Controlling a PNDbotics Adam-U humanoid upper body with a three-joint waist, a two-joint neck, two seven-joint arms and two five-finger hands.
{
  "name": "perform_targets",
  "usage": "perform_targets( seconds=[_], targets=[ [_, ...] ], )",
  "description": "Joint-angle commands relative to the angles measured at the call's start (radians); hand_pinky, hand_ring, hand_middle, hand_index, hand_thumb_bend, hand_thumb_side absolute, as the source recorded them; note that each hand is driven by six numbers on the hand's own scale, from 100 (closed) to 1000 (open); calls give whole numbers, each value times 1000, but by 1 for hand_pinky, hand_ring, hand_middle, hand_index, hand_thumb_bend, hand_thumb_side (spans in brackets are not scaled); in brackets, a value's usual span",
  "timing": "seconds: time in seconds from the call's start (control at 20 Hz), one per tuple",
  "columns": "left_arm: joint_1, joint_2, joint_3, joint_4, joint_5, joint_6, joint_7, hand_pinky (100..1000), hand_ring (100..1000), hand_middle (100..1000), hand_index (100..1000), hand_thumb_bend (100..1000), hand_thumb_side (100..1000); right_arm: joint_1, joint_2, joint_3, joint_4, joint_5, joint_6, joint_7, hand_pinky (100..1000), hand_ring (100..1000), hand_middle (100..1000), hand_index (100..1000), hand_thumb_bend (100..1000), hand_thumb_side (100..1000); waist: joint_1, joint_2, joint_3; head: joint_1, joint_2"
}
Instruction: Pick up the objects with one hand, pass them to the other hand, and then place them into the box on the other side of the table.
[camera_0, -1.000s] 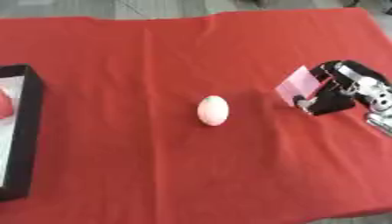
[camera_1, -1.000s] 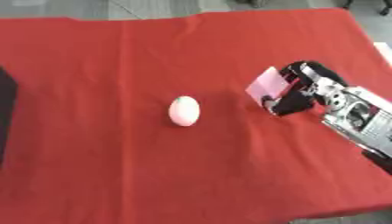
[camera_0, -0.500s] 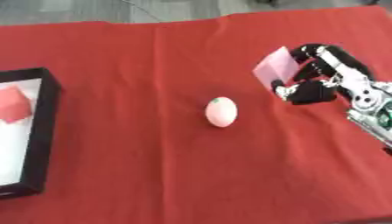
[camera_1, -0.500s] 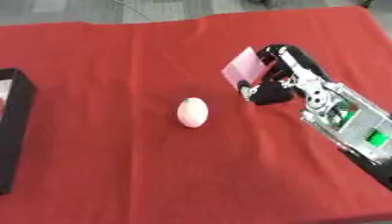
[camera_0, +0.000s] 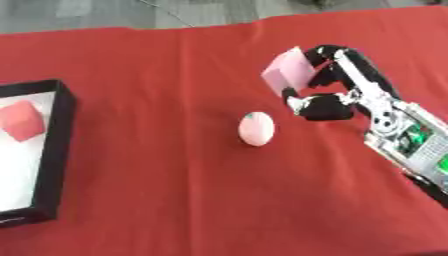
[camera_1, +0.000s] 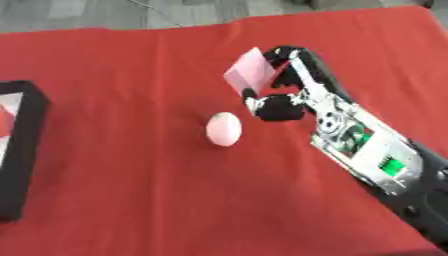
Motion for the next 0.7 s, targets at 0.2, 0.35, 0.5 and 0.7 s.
perform_targets(
  seconds=[0.2,0.35,0.5,0.7],
  targets=[
    [-61,88,-51,-14,-39,23,-103,871,755,745,769,207,733,-46,61,43,-14,57,-13,-12,705,581,511,575,100,100,3,-30,1,9,6],
    [-91,108,-81,-16,-53,32,-171,867,753,742,774,196,718,-64,95,70,0,74,-51,-30,703,577,512,577,100,100,4,-31,1,13,6],
    [-127,118,-111,-18,-75,31,-240,867,759,748,783,187,692,-79,130,100,26,85,-101,-49,695,573,513,578,100,100,5,-33,3,15,6],
    [-166,124,-148,-18,-120,24,-328,868,769,761,790,167,630,-95,160,138,63,105,-174,-66,692,571,513,578,100,100,6,-36,5,22,5]
  ],
)
